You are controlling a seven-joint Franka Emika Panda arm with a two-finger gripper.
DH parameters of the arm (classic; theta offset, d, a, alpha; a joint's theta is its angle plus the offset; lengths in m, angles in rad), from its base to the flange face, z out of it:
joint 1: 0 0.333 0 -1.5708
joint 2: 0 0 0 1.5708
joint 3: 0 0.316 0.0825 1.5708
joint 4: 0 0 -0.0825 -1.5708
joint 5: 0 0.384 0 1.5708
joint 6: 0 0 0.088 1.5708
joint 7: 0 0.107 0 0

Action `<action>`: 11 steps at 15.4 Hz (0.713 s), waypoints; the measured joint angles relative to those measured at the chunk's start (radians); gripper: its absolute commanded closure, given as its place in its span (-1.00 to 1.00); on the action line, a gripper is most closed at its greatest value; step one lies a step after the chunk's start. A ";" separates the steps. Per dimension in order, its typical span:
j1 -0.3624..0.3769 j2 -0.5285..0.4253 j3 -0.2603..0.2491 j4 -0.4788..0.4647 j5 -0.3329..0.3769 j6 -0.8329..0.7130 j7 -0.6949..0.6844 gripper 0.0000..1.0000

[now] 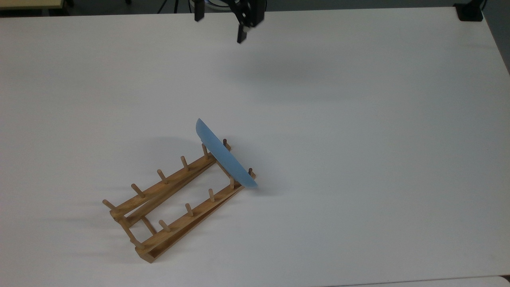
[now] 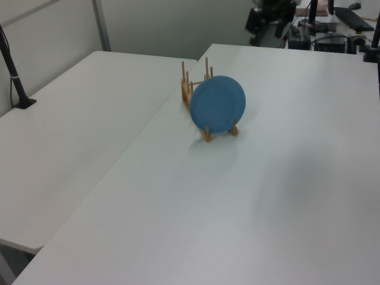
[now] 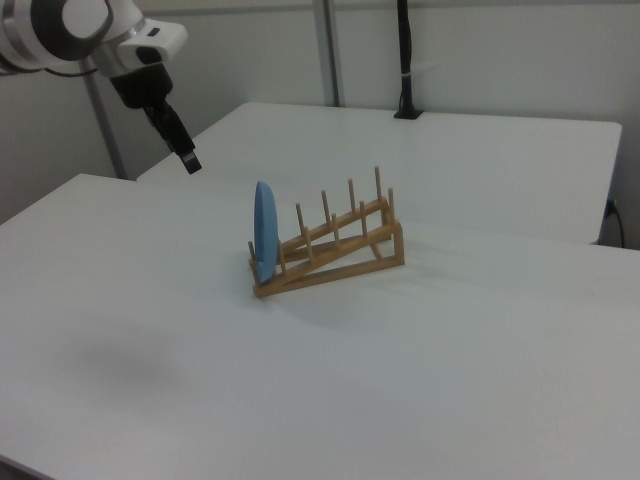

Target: Place plate in plate rack

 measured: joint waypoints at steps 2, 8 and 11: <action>-0.039 -0.012 -0.003 0.000 0.054 -0.047 -0.103 -1.00; -0.090 -0.012 -0.086 -0.003 0.170 -0.065 -0.517 -1.00; -0.090 -0.007 -0.105 -0.005 0.172 -0.065 -0.688 -1.00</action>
